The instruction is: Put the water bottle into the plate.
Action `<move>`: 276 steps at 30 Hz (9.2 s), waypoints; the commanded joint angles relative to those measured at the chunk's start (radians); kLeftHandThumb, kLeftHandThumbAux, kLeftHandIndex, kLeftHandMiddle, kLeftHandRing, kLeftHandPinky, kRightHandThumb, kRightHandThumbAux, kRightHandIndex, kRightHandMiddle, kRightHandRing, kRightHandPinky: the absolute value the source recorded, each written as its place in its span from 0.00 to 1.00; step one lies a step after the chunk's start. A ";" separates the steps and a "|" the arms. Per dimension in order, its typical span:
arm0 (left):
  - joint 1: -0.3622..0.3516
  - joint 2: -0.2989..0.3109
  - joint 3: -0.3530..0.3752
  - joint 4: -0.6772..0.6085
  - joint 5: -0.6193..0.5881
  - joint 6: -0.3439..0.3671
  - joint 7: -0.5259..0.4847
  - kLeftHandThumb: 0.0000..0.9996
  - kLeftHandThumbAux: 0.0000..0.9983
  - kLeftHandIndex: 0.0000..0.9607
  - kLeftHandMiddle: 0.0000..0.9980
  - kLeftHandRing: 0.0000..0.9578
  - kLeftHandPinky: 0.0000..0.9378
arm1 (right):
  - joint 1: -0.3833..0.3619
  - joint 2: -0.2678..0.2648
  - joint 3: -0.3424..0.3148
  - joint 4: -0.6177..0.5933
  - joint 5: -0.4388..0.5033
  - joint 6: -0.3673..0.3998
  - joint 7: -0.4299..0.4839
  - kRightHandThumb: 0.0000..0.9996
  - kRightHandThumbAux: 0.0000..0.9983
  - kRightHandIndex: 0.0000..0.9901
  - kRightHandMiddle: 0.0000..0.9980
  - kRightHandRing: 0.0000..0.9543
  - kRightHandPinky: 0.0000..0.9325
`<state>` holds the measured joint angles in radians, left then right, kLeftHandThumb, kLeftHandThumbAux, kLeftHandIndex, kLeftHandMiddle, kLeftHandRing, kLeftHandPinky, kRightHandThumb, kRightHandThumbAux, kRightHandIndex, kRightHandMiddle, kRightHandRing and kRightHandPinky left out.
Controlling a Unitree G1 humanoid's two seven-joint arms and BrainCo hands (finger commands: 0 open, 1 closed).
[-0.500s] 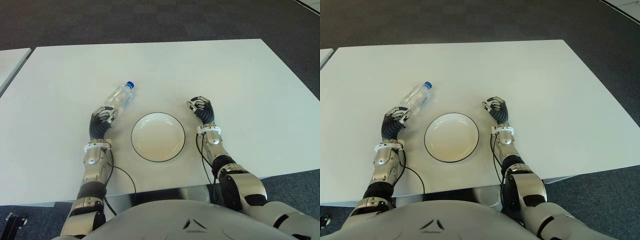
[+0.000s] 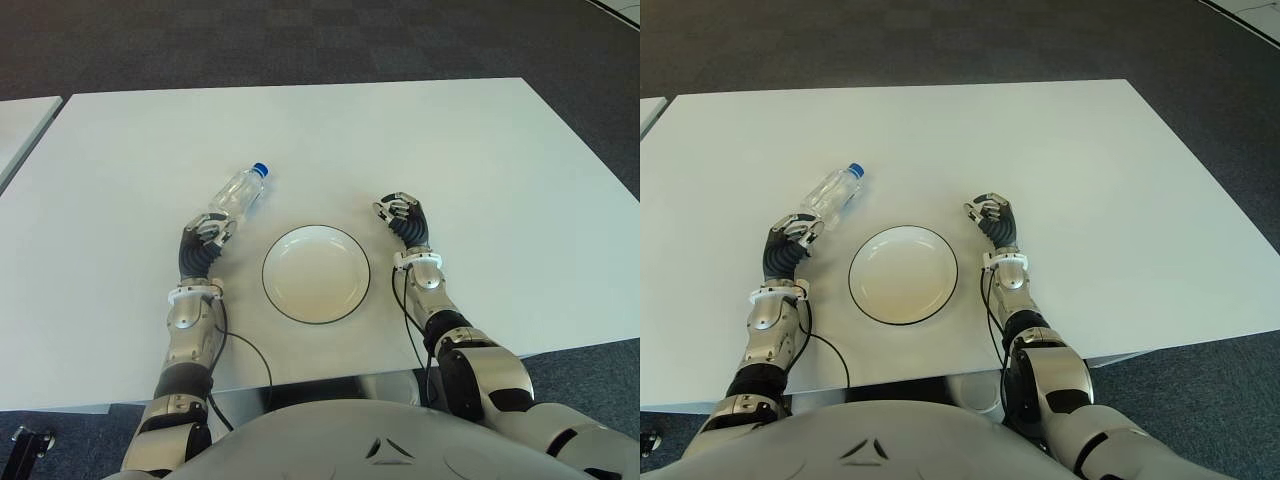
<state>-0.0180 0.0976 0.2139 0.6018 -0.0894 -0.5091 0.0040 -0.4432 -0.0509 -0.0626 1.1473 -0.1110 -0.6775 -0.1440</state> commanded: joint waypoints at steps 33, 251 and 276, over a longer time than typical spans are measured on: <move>0.113 0.049 -0.075 -0.384 0.811 0.102 0.763 0.75 0.70 0.46 0.90 0.93 0.93 | 0.049 0.022 -0.007 0.033 0.025 0.063 0.020 0.74 0.71 0.44 0.88 0.91 0.94; -0.133 0.245 -0.441 -0.442 0.633 0.519 0.451 0.85 0.67 0.41 0.54 0.90 0.90 | 0.054 0.020 -0.011 0.024 0.034 0.076 -0.002 0.73 0.71 0.44 0.87 0.90 0.93; 0.112 0.429 -0.437 -0.788 0.800 0.233 0.273 0.86 0.67 0.42 0.54 0.92 0.91 | 0.056 0.015 -0.001 0.023 0.021 0.067 -0.013 0.74 0.71 0.44 0.88 0.91 0.94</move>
<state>0.0931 0.5011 -0.2186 -0.1554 0.6715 -0.2376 0.2953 -0.4361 -0.0423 -0.0640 1.1317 -0.0924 -0.6585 -0.1594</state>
